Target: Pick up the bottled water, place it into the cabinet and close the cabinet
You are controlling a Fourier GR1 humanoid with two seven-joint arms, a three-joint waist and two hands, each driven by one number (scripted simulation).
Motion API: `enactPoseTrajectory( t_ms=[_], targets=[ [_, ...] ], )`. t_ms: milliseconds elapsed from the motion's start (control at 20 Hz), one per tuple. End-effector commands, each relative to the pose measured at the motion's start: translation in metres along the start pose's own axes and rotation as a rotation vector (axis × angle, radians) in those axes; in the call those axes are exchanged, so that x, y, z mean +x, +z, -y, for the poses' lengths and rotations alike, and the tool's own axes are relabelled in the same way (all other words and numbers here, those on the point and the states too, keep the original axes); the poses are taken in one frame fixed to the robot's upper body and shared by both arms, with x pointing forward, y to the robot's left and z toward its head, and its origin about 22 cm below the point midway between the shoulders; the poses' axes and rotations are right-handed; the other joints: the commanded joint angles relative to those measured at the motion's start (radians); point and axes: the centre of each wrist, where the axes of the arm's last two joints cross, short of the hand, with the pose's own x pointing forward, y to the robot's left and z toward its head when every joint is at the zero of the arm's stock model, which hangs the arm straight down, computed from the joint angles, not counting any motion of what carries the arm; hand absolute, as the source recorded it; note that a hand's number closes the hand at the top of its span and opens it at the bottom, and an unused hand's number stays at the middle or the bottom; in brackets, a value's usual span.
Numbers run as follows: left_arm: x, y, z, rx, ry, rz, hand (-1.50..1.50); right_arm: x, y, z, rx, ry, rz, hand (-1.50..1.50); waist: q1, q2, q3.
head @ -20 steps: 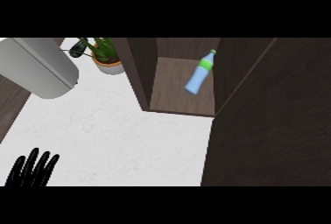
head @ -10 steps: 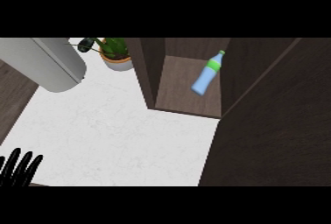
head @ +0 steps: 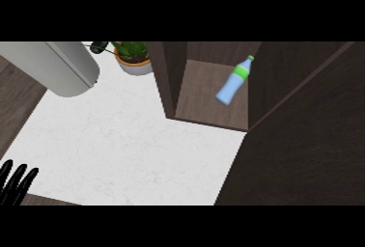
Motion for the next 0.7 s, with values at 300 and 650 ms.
enactPoseTrajectory(
  t_ms=[300, 650],
  targets=[
    [0.011, -0.011, -0.006, -0.037, 0.005, 0.038, -1.5, -0.025, -0.022, -0.009, -0.088, -0.195, -0.069, 1.5, 0.02, 0.021, 0.002],
    [0.017, -0.015, -0.012, -0.041, -0.011, 0.033, -1.5, -0.05, -0.039, 0.001, -0.113, -0.348, -0.06, 1.5, 0.039, 0.033, 0.008]
  ],
)
